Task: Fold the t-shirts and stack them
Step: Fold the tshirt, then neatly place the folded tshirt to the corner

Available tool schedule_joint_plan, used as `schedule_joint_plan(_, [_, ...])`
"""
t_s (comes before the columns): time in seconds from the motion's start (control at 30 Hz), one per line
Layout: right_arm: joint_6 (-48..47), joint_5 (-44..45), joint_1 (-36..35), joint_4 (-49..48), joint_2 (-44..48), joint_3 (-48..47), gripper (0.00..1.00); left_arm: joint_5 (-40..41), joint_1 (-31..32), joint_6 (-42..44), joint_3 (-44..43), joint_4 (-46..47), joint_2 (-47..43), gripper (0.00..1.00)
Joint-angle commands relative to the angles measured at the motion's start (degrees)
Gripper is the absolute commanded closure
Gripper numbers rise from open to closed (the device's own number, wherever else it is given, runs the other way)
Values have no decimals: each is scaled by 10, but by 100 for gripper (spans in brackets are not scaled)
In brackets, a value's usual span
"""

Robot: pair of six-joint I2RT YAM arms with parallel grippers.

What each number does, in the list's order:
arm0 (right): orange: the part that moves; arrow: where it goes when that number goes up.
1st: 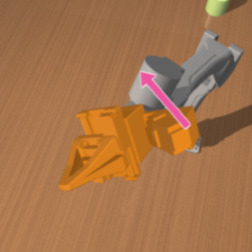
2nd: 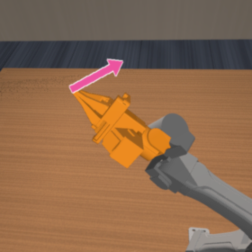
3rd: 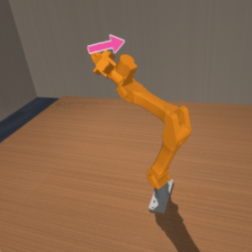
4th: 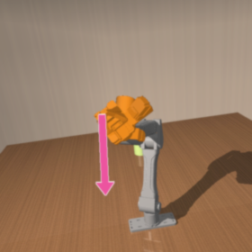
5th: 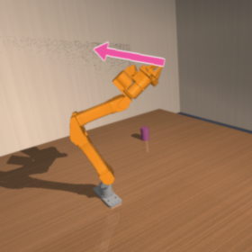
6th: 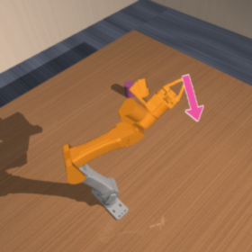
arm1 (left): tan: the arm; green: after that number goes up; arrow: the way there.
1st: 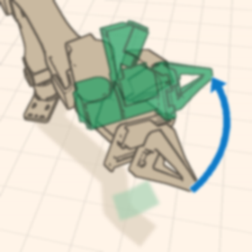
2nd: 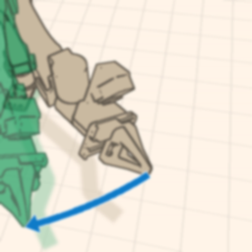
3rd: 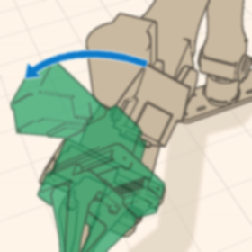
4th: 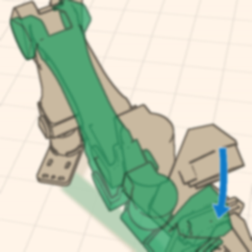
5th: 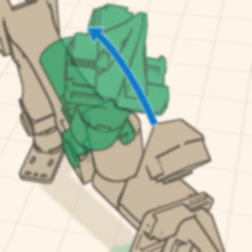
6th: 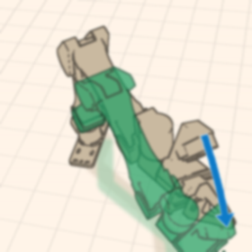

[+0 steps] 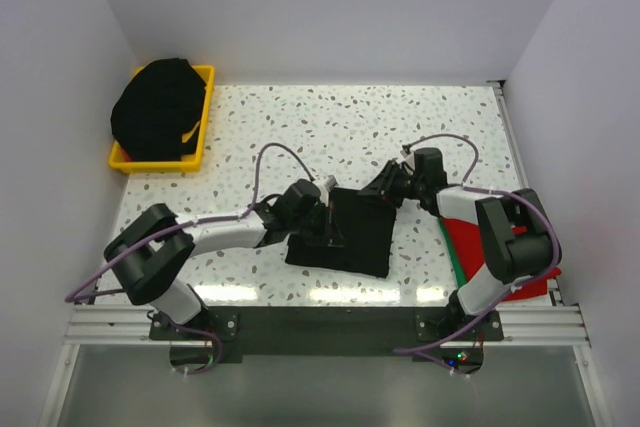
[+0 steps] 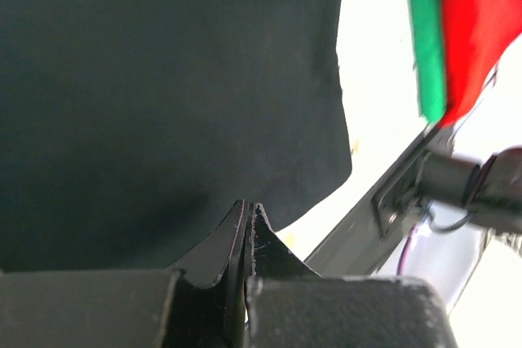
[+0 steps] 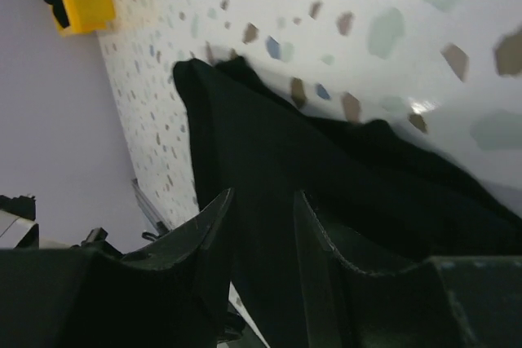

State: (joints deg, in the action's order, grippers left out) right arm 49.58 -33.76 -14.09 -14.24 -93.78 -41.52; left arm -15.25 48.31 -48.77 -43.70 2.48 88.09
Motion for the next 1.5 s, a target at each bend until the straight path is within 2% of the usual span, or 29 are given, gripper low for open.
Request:
schedule_joint_plan(0.0, [-26,18,22,-11,20,22,63,-35,29,15,-9,39,34,100])
schedule_joint_plan(0.23, [-56,42,54,-9,-39,40,65,-35,43,-6,70,54,74,100])
schedule_joint_plan(0.43, [-90,63,68,40,-44,13,64,-19,44,7,68,32,63,100])
schedule_joint_plan(0.57, [-131,103,67,125,21,-35,61,-15,43,14,54,19,52,100])
schedule_joint_plan(0.6, [-139,115,68,171,59,-42,58,-15,44,16,50,18,52,100])
schedule_joint_plan(0.77, [-162,200,67,280,162,-38,45,-24,43,21,25,16,52,100])
schedule_joint_plan(1.07, [-174,154,66,299,282,106,34,-42,43,35,-14,6,60,100])
schedule_joint_plan(1.27, [-172,149,48,296,328,143,24,-51,44,34,-21,11,70,100])
schedule_joint_plan(1.47, [-151,170,-4,259,295,146,23,-58,43,32,-20,14,74,100])
